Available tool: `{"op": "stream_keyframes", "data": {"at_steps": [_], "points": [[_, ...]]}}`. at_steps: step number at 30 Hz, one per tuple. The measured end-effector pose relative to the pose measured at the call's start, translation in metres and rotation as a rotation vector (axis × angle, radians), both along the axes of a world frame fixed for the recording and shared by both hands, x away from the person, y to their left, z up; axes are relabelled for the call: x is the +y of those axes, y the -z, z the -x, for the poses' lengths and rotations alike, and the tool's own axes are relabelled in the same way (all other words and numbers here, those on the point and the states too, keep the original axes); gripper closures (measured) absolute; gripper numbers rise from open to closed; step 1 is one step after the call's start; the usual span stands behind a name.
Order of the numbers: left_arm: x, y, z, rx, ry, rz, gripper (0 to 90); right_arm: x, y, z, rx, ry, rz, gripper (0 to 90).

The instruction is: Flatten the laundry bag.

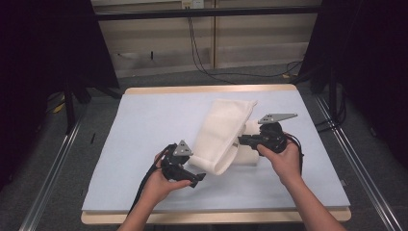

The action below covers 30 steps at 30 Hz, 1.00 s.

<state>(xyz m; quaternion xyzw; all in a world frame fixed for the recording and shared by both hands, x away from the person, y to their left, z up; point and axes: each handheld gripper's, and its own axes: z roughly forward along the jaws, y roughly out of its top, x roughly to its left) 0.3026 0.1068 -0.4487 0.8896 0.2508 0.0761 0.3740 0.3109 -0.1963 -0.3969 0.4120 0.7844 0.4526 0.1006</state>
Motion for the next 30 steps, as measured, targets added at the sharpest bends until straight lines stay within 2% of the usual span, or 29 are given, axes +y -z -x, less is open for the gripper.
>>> {"op": "stream_keyframes", "data": {"at_steps": [3, 4, 6, 7, 8, 9, 10, 11, 12, 13, 14, 16, 17, 18, 19, 20, 22, 23, 24, 26, 28, 30], "points": [[-0.002, 0.0, 0.0, 0.004, -0.02, -0.007, 8.4, 0.003, 0.001, 0.0, 0.004, -0.005, 0.008, 85.5], [-0.002, 0.001, -0.001, -0.002, -0.033, 0.009, 8.4, 0.003, 0.001, 0.0, 0.004, -0.005, 0.008, 85.5], [0.001, -0.003, -0.003, -0.023, -0.06, 0.039, 21.2, 0.005, 0.003, -0.001, 0.007, -0.006, 0.014, 85.0], [0.001, -0.003, -0.003, -0.023, -0.06, 0.039, 26.3, 0.005, 0.003, -0.001, 0.007, -0.006, 0.014, 85.0], [0.004, -0.007, -0.002, -0.057, -0.077, 0.044, 32.4, 0.006, 0.004, -0.001, 0.01, -0.003, 0.019, 84.2], [0.004, -0.007, -0.002, -0.057, -0.077, 0.044, 38.0, 0.006, 0.004, -0.001, 0.01, -0.003, 0.019, 84.2], [0.006, -0.01, -0.002, -0.062, -0.101, 0.048, 38.0, 0.007, 0.004, -0.001, 0.012, -0.003, 0.022, 83.3], [0.008, -0.01, -0.002, -0.059, -0.104, 0.067, 45.5, 0.007, 0.005, -0.002, 0.015, -0.002, 0.02, 81.1], [0.013, -0.013, -0.004, -0.057, -0.146, 0.077, 55.9, 0.008, 0.007, -0.002, 0.021, -0.005, 0.019, 76.1], [0.013, -0.013, -0.004, -0.057, -0.146, 0.077, 59.0, 0.008, 0.007, -0.002, 0.021, -0.005, 0.019, 76.1], [0.017, -0.013, -0.006, -0.039, -0.162, 0.087, 59.0, 0.008, 0.007, -0.003, 0.021, -0.003, 0.022, 74.0], [0.025, -0.014, -0.011, -0.03, -0.204, 0.085, 65.9, 0.008, 0.01, -0.002, 0.026, 0.0, 0.033, 67.2], [0.025, -0.014, -0.011, -0.03, -0.204, 0.085, 67.4, 0.008, 0.01, -0.002, 0.026, 0.0, 0.033, 67.2], [0.033, -0.016, -0.014, -0.02, -0.235, 0.099, 69.1, 0.008, 0.012, -0.002, 0.021, 0.0, 0.031, 62.3], [0.033, -0.016, -0.014, -0.02, -0.235, 0.099, 70.6, 0.008, 0.012, -0.002, 0.021, 0.0, 0.031, 62.3], [0.037, -0.017, -0.015, -0.013, -0.254, 0.106, 71.9, 0.006, 0.014, -0.002, 0.024, 0.011, 0.028, 54.2], [0.046, -0.018, -0.018, -0.009, -0.293, 0.128, 72.6, 0.006, 0.016, -0.002, 0.019, 0.015, 0.028, 51.3], [0.051, -0.019, -0.02, -0.002, -0.302, 0.13, 73.2, 0.005, 0.018, -0.002, 0.015, 0.01, 0.031, 49.3], [0.059, -0.018, -0.022, 0.002, -0.334, 0.137, 73.3, 0.004, 0.021, -0.002, 0.022, 0.011, 0.056, 45.5], [0.062, -0.017, -0.024, 0.007, -0.342, 0.143, 73.5, 0.004, 0.023, -0.002, 0.015, 0.005, 0.088, 43.5], [0.071, -0.016, -0.028, 0.015, -0.362, 0.128, 73.6, 0.004, 0.026, -0.002, 0.015, 0.004, 0.093, 43.2], [0.073, -0.015, -0.029, 0.021, -0.374, 0.128, 73.7, 0.003, 0.027, -0.002, 0.012, 0.003, 0.098, 42.8]]}}
